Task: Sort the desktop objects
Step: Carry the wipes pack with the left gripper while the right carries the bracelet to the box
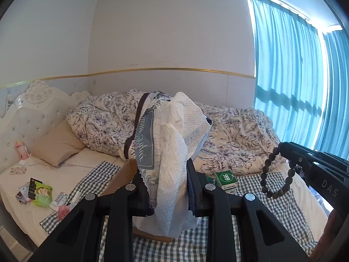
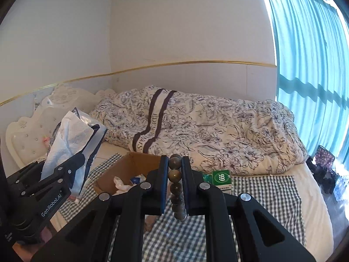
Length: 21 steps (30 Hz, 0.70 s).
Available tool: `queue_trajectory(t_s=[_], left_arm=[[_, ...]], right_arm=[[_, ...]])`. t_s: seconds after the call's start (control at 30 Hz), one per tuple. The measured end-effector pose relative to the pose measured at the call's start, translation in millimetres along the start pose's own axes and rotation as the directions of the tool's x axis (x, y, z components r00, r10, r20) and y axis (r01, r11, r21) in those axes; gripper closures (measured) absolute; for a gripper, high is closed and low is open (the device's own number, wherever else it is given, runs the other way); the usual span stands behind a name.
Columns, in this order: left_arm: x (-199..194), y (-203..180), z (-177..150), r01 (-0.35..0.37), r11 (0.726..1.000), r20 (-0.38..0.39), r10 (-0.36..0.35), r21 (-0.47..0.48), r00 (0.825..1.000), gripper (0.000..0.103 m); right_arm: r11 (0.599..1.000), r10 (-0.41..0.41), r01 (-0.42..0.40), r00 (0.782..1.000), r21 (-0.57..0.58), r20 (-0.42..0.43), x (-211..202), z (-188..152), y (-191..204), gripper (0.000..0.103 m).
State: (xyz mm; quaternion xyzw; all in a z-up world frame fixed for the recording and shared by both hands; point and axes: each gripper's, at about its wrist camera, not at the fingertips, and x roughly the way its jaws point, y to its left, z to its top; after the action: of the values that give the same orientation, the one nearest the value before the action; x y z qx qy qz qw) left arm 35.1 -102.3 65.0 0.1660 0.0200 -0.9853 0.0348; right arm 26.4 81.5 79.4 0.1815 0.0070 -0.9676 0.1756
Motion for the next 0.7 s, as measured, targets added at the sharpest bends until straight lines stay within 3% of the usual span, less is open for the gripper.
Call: queue_trajectory(t_s=[0.7], left_arm=[[27,81,8,-0.102,0.994,-0.029,0.101,-0.048,0.994,0.077]], right_arm=[[0.994,0.095,-0.096,0.995,-0.047,-0.011,53,14,66,0.092]])
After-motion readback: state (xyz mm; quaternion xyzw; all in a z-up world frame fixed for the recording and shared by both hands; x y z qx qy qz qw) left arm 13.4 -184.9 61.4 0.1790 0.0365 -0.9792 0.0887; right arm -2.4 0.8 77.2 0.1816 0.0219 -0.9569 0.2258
